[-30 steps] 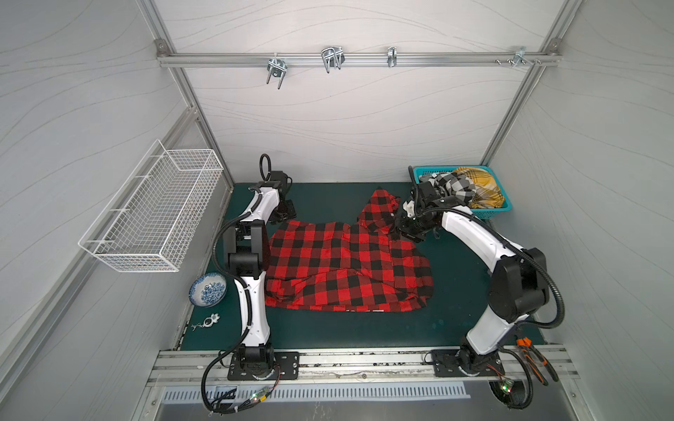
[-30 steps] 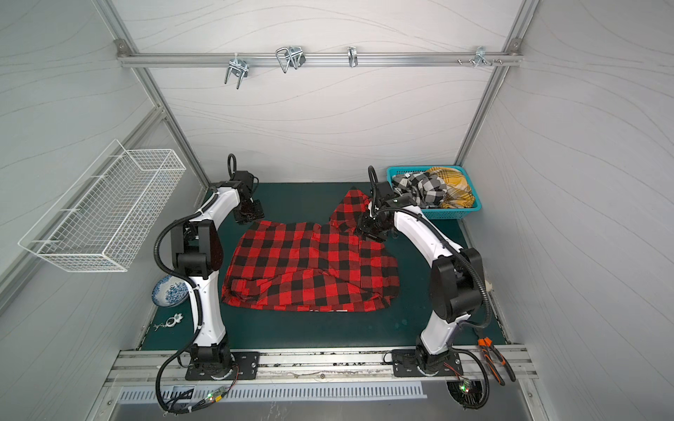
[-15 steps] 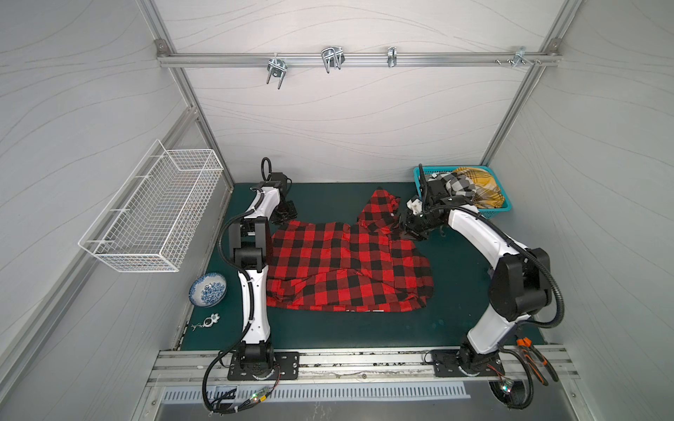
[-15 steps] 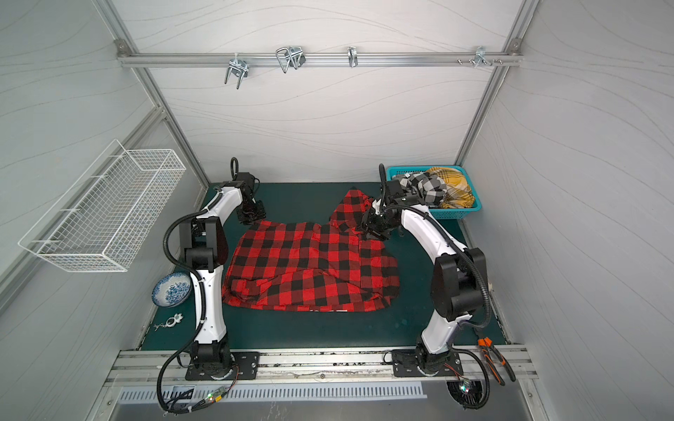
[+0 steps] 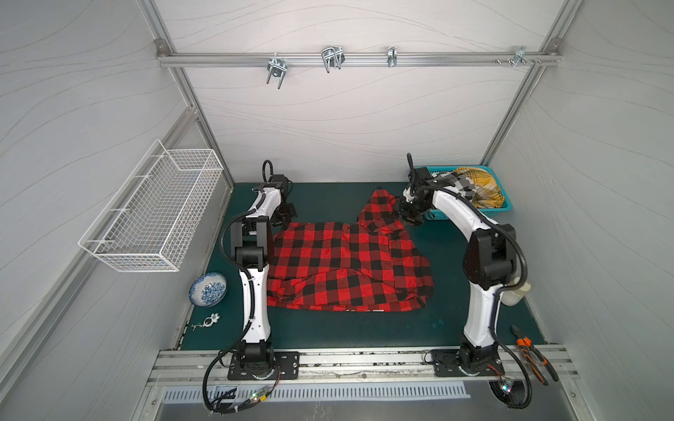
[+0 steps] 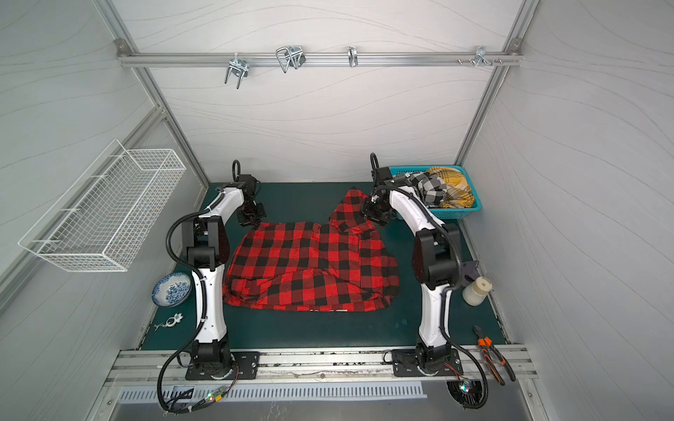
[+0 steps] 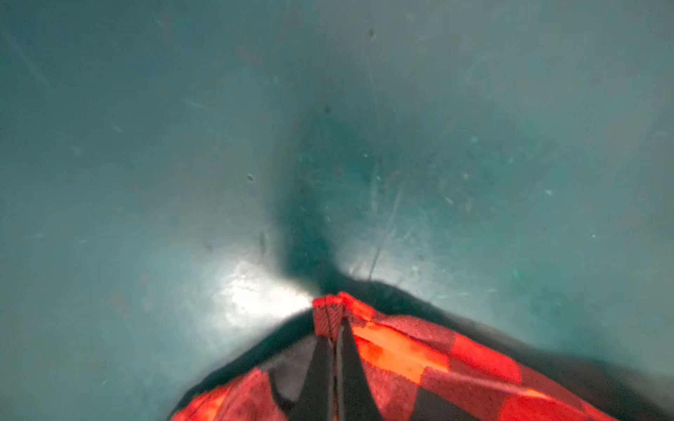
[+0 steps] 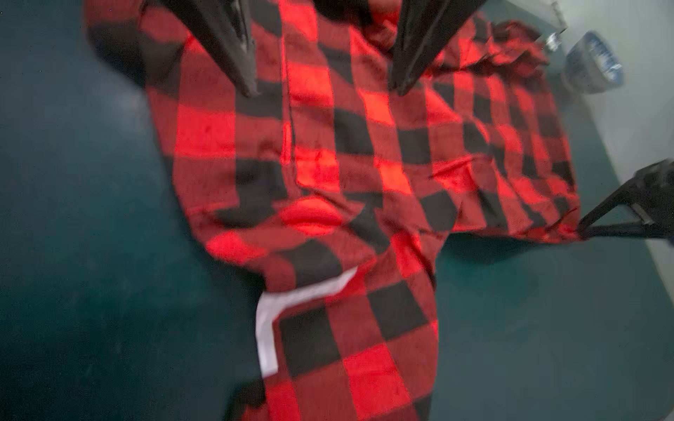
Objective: Fold and stack the long sleeve shirts
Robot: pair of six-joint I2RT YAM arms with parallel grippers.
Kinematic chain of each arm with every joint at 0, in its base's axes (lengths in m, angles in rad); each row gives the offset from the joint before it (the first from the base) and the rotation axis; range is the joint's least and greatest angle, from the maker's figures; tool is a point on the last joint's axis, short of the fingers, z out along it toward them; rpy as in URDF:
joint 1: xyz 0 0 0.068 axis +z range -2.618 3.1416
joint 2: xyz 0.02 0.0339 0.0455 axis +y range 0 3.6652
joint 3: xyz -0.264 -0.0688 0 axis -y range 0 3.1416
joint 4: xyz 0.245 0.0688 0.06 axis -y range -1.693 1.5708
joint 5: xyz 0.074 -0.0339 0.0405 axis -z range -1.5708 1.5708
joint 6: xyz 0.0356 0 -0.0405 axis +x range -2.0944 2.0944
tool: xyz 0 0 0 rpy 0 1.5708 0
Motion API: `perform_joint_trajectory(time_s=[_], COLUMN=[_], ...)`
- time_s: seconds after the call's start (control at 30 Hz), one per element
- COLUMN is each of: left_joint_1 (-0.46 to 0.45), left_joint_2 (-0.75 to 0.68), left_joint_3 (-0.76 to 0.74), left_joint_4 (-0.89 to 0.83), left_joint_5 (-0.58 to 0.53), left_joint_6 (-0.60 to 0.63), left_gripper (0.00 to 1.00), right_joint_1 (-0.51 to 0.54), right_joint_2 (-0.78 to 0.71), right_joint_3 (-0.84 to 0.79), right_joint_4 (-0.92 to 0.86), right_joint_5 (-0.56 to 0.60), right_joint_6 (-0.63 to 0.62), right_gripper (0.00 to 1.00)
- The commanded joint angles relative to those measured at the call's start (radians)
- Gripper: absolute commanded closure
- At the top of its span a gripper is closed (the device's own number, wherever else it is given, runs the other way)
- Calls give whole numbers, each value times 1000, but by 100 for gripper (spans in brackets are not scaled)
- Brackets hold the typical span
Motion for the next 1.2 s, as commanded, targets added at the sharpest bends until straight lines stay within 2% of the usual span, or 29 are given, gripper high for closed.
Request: perform_joint_trajectory(time_s=[0.0,0.07,0.23,0.47,0.77,0.83,0.97,1.17], left_joint_1=[3,3,3,2,0,0,0,3], left_joint_2=[-101,-116,-129,-122,-118,-119,-117,-142], left_joint_3=[9,-4,-36,-63,-68,-67,-66,-54], left_joint_4=[-7,-3,8,20,22,22,22,33], left_joint_5=[-28,-26,-12,2,3,-1,-9,-17], left_joint_6=[-11,-15,-14,-14,-9,-8,-10,-46], left_gripper=[100,100,100,100,100,100,100,100], right_joint_1=[-22,-31,-43,-62,-62,-62,-68,-76], right_joint_2=[124,190,306,441,489,483,450,330], right_joint_3=[138,215,346,487,476,477,478,419], right_joint_4=[-125,-132,-131,-146,-107,-103,-100,-65], right_joint_5=[107,104,4,-205,-265,-260,-259,-259], right_joint_6=[-111,-157,-225,-210,-156,-157,-163,-179], right_gripper=[38,38,37,39,60,69,98,100])
